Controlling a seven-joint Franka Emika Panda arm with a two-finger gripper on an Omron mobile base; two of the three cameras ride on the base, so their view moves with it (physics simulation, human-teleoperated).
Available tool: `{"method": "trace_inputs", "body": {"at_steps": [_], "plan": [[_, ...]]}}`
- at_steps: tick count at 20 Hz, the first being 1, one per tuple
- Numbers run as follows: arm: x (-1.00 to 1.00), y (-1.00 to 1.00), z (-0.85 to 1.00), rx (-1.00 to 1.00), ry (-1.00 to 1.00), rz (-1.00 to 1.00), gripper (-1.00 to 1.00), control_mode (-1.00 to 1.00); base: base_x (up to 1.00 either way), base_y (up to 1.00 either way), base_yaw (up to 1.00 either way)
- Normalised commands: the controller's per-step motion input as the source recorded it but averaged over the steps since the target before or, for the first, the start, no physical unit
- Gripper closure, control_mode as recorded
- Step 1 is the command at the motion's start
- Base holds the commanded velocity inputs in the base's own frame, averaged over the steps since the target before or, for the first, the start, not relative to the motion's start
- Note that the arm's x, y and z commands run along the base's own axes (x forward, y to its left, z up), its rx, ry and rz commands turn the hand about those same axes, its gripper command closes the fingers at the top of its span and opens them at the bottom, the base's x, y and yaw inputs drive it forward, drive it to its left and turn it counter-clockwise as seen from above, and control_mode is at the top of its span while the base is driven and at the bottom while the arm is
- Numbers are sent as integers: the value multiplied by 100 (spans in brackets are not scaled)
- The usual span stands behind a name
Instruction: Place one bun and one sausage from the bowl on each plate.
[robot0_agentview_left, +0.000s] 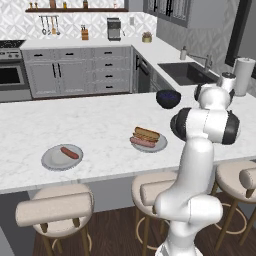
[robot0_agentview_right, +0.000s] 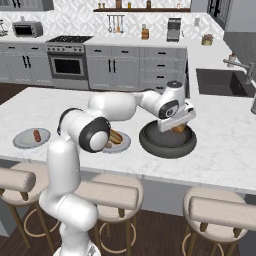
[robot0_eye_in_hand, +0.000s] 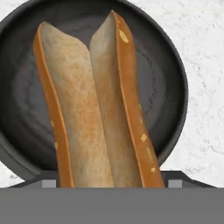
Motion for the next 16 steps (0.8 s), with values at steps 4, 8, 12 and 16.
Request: {"method": "trace_inputs", "body": {"at_steps": [4,8,12,16], "plan": [[-83,98,0,0,0,0,100,-100,0,0,0],[-70,100,3,0,0,0,100,-100,0,0,0],[-62,100,11,0,0,0,100,-100,0,0,0],[-61,100,14,0,1,0,100,-100,0,0,0]]}}
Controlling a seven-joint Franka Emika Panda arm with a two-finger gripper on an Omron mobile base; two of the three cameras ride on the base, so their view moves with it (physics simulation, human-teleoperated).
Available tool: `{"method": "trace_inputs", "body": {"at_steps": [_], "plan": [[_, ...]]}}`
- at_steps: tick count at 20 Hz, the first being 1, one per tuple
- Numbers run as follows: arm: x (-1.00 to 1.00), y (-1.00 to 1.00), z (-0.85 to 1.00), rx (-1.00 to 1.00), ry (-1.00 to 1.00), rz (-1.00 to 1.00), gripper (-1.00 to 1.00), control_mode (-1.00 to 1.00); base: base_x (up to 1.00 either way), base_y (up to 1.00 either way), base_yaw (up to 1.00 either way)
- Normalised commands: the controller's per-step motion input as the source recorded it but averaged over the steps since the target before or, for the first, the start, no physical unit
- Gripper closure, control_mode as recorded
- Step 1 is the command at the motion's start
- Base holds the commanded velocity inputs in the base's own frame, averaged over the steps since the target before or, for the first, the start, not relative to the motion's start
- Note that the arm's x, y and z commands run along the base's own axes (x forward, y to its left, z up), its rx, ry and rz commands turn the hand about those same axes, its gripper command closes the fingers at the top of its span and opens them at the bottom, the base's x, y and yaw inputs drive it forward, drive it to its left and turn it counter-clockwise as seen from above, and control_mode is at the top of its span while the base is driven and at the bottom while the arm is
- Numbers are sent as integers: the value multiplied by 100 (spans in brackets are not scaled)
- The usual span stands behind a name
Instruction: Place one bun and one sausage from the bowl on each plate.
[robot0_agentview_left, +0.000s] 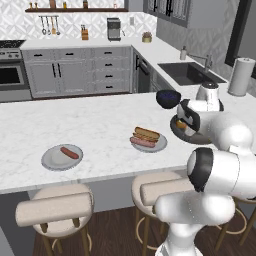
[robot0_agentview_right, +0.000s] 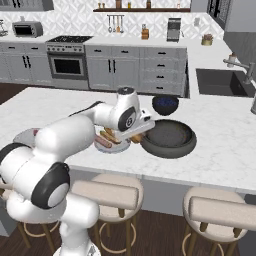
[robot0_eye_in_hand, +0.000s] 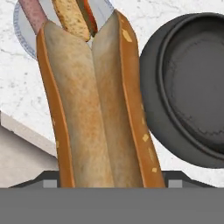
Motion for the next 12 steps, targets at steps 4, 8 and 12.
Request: {"method": "trace_inputs", "body": {"at_steps": [4,8,12], "plan": [[-53,100,7,0,0,0,100,-100,0,0,0],[-38,100,0,3,-1,0,100,-100,0,0,0],[-20,100,9,0,0,0,100,-100,0,0,0]]}}
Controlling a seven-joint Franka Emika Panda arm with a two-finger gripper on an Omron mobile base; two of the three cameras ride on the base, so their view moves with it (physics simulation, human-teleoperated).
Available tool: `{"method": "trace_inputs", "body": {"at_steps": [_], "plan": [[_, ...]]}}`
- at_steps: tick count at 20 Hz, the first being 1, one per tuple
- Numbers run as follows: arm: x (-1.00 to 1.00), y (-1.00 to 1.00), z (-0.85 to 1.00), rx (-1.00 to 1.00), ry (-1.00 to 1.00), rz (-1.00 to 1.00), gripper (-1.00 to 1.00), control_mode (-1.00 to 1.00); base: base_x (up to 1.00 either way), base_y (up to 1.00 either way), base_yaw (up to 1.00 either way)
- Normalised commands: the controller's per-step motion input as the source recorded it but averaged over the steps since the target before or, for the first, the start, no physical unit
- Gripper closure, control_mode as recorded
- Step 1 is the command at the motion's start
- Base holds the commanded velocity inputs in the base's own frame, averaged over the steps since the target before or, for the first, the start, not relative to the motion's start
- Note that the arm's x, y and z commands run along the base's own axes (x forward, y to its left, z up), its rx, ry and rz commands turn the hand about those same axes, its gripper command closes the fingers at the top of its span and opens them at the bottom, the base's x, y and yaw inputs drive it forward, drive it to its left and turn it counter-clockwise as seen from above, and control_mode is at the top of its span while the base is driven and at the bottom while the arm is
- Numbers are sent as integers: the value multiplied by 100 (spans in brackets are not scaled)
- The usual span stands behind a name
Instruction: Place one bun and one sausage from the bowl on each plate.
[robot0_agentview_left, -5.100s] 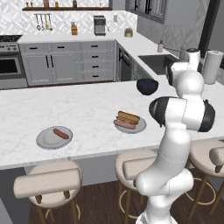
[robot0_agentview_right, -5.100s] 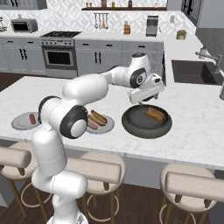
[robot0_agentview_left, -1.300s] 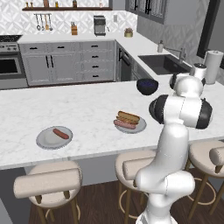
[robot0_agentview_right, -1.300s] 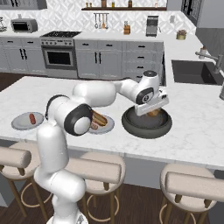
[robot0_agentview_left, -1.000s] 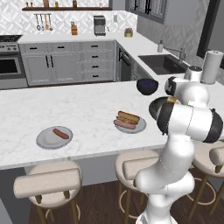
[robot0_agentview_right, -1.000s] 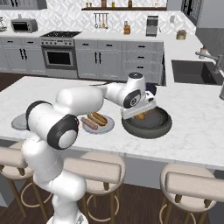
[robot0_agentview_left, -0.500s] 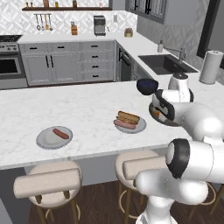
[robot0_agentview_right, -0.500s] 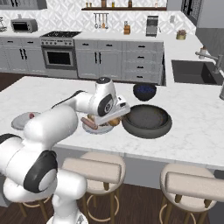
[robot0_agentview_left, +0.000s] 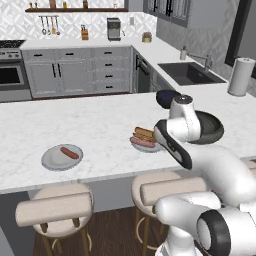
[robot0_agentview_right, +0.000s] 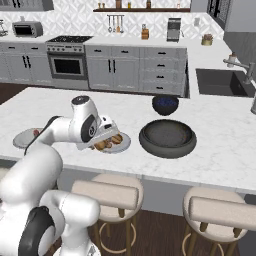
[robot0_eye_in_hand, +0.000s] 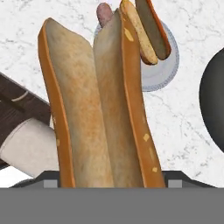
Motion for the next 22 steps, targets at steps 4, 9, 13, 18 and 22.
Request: {"method": "trace_inputs", "body": {"at_steps": [4,9,13,18,22], "plan": [[-1,100,23,0,0,0,100,-100,0,0,0],[0,100,10,3,0,-1,100,-100,0,0,0],[1,100,0,11,0,-5,100,-100,0,0,0],[11,100,6,3,7,-3,100,-100,0,0,0],[20,100,15,0,18,0,100,-100,0,0,0]]}}
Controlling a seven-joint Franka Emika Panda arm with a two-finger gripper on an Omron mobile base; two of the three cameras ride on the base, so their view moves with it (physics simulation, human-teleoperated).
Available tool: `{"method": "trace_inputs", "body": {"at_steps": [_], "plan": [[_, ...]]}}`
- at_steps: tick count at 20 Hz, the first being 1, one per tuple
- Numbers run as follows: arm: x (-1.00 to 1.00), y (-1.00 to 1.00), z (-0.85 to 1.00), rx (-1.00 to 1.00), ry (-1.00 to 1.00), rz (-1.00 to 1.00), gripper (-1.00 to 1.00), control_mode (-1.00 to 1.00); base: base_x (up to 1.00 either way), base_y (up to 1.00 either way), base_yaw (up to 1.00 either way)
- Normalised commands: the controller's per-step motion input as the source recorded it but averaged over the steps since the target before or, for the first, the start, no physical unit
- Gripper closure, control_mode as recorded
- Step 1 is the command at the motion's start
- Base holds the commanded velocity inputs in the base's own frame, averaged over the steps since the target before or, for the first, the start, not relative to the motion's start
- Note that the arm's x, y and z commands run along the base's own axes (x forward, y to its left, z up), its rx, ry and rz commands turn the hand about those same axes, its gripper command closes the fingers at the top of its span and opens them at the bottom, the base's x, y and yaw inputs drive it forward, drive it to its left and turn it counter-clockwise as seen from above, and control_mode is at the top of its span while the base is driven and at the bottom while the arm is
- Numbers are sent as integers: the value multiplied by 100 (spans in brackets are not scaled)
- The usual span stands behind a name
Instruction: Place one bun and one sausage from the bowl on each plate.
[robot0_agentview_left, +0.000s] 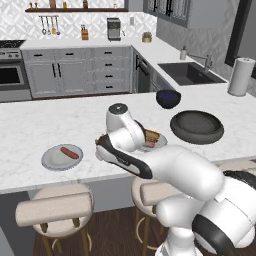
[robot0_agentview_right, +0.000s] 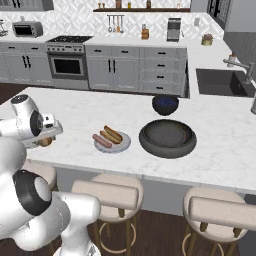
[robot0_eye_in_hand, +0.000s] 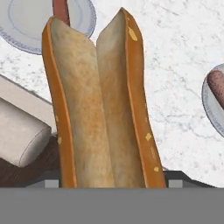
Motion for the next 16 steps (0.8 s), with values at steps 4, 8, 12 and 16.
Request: {"method": "trace_inputs", "body": {"at_steps": [4,8,12,16], "plan": [[44,96,2,0,23,1,100,-100,0,0,0],[48,81,-8,0,17,8,100,-100,0,0,0],[41,76,-10,3,7,15,100,-100,0,0,0],[44,80,-37,11,1,22,100,-100,0,0,0]]}}
